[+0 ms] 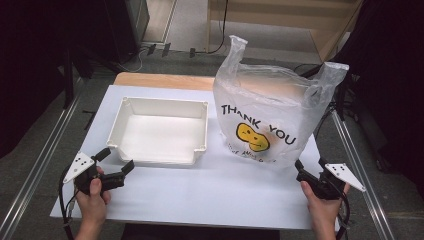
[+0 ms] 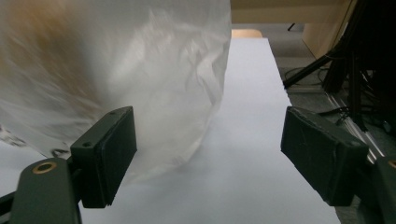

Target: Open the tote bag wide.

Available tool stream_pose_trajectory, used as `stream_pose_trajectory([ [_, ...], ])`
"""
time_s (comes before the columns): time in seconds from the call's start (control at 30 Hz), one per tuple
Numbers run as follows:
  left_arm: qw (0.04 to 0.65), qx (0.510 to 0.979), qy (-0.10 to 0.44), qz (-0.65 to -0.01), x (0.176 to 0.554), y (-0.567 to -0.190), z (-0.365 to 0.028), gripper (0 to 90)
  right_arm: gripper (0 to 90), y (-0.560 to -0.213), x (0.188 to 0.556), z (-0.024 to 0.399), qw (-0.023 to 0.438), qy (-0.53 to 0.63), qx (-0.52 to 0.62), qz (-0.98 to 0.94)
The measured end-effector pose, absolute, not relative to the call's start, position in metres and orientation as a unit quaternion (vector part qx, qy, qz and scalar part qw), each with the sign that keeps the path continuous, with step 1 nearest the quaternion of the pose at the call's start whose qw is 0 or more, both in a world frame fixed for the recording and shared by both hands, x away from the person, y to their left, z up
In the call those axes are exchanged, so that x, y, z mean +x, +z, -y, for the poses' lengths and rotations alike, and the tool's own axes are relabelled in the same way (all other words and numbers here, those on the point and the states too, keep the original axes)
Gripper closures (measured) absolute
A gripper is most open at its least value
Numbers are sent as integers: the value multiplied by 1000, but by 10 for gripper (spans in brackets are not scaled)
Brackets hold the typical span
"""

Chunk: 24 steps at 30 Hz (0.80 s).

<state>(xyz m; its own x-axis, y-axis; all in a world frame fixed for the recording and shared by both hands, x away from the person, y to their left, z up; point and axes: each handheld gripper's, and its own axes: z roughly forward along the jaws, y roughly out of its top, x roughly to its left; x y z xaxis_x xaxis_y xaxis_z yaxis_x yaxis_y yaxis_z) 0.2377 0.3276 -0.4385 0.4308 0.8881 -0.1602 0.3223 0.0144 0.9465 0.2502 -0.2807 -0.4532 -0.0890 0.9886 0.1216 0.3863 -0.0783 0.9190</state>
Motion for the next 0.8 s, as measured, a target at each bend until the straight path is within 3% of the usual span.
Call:
stream_pose_trajectory([
  [0.27, 554, 644, 257, -461, 232, -424, -325, 0, 206, -423, 241, 272, 332, 478, 565, -585],
  [0.47, 559, 643, 252, -458, 232, -412, -315, 0, 200, -382, 232, 250, 334, 507, 519, -602],
  [0.73, 568, 654, 239, -440, 248, -403, -289, 0, 180, -344, 247, 223, 331, 535, 481, -611],
  [0.77, 568, 656, 237, -437, 250, -402, -285, 0, 191, -341, 252, 221, 334, 531, 481, -612],
  [0.8, 568, 658, 237, -434, 253, -400, -281, 0, 318, -338, 260, 219, 343, 522, 492, -607],
])
